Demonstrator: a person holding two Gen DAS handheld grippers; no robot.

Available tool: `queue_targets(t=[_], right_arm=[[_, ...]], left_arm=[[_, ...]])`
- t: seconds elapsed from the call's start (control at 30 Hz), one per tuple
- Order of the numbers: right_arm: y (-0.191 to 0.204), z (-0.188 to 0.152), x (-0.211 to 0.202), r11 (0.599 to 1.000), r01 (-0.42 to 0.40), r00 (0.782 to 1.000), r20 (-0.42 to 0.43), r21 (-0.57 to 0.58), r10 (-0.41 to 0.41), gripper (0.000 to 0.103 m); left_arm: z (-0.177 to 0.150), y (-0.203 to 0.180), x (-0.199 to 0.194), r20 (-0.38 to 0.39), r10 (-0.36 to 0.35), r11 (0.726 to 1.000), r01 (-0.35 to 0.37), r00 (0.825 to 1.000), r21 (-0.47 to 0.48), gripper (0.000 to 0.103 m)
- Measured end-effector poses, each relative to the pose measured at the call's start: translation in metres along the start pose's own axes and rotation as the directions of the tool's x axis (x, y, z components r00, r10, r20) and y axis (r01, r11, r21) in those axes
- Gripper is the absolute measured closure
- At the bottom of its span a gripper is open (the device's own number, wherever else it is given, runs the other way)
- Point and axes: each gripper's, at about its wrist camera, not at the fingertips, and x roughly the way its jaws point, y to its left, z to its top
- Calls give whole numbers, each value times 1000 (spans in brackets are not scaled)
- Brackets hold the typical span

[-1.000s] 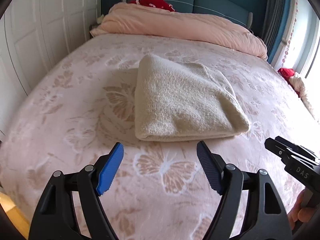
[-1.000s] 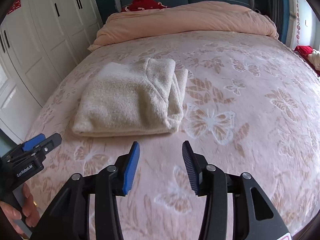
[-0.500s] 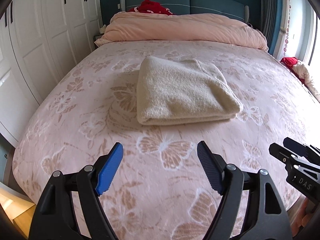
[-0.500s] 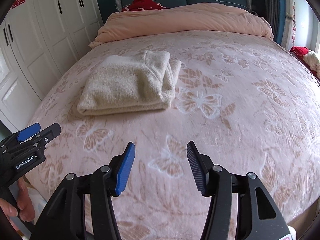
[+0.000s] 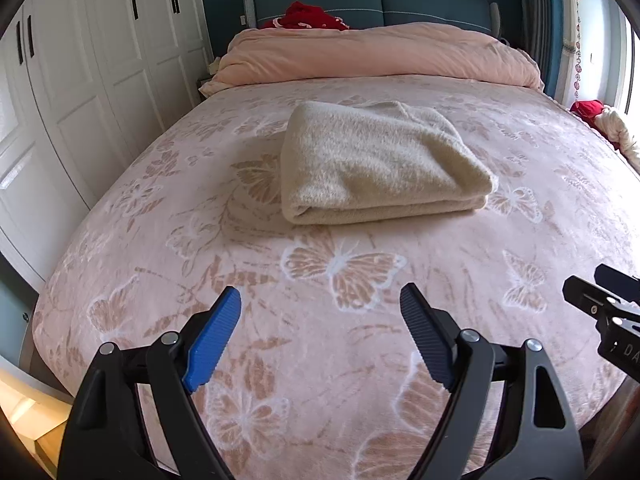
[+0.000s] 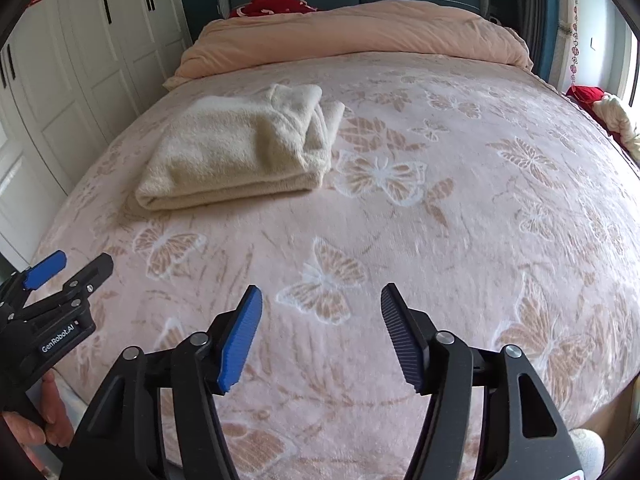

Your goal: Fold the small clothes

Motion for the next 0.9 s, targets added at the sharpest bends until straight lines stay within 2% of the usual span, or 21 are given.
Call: queue_targets(t=[0.07,0.23,0.4,0.57,0.7,0.9], right_arm=[[3,-3,4,1000,21,1000,1,-12,-21,41],[12,-11,16,998,55,998,-8,-29,-56,39],[21,-13,24,997,78,997,-22,-28,-79,38],[24,-13,24,995,91,996,-20,-33,-92,37],[24,-15,26,995,99,995,-27,-33,-100,37],[25,-17,28,995,96,995,-34,-34,-97,37]], left_arm=[[-5,4,5,22,4,1000,-3,1000,-10,17],[-17,17,19,57,46,998,-44,997,-35,16],[-22,22,27,48,35,998,-32,998,-51,16],[-23,15,31,43,80,997,-79,996,-16,16],[-26,11,32,34,78,997,-78,996,3,16],[-26,14,35,13,65,998,-65,998,-23,16]])
